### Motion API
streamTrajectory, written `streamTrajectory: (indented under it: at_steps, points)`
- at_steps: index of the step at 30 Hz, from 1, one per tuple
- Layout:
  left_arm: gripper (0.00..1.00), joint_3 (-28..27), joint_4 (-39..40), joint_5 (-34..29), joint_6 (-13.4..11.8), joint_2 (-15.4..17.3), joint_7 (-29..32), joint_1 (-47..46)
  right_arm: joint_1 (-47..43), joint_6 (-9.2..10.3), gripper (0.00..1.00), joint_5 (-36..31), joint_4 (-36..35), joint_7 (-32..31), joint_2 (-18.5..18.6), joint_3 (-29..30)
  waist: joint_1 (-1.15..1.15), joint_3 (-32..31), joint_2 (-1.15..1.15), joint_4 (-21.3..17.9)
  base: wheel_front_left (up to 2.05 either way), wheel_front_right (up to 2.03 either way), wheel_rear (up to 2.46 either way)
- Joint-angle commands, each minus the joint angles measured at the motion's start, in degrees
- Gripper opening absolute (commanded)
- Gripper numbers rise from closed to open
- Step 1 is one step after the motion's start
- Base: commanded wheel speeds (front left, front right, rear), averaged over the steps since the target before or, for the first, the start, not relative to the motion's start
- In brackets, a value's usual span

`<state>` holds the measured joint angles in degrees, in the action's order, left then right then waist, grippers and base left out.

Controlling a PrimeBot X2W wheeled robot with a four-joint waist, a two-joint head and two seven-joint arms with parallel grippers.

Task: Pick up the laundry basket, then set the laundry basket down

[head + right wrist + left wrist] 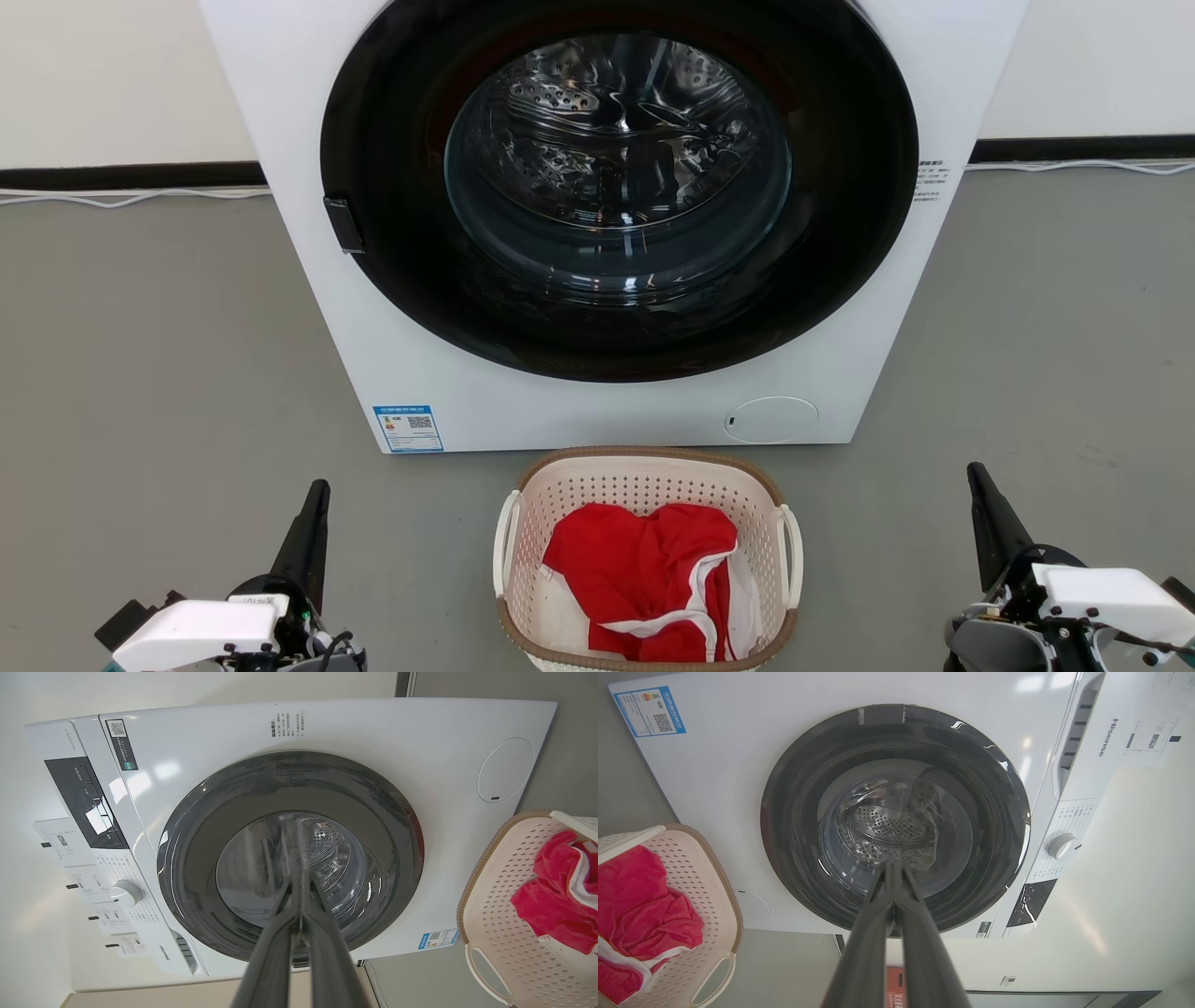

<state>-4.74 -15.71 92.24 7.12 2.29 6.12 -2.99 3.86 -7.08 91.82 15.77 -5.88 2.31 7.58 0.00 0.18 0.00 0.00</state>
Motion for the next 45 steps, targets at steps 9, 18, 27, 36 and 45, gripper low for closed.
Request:
streamTrajectory:
  at_steps: [9, 18, 27, 36, 45]
  points:
    - [1.00, 0.17, -1.76, 0.00, -0.06, -0.44, -0.36, 1.29, -1.45, 0.03, 1.00, -0.04, 1.59, 0.30, -0.34, -0.51, 0.00, 0.01, 0.00, 0.01, 0.00, 0.00, 0.00]
    - [1.00, 0.75, -0.81, -0.15, -0.03, -0.37, -1.72, 1.92, -1.66, 0.00, 1.00, -0.58, 0.77, 1.64, -0.28, -2.05, 0.04, -0.12, 0.00, -0.06, 0.00, 0.00, 0.00]
    - [1.00, 1.10, -0.33, -2.79, 0.00, -0.30, -3.24, 2.48, -1.59, -0.03, 1.00, -5.08, 0.26, 3.14, -0.21, -3.18, 0.00, -0.06, 0.00, -0.14, 0.00, 0.00, 0.00]
    - [1.00, 1.20, -0.19, -8.35, 0.03, -0.20, -4.92, 2.62, -1.10, -0.07, 1.00, -14.72, 0.11, 4.80, -0.14, -3.85, 0.00, 0.10, 0.00, -0.10, 0.00, 0.00, 0.00]
    - [1.00, 0.93, 0.03, -16.59, 0.06, 0.27, -6.43, 2.47, -0.49, -0.10, 1.00, -25.87, -0.23, 6.31, -0.08, -4.62, 0.00, 0.25, 0.00, 0.13, 0.00, 0.00, 0.00]
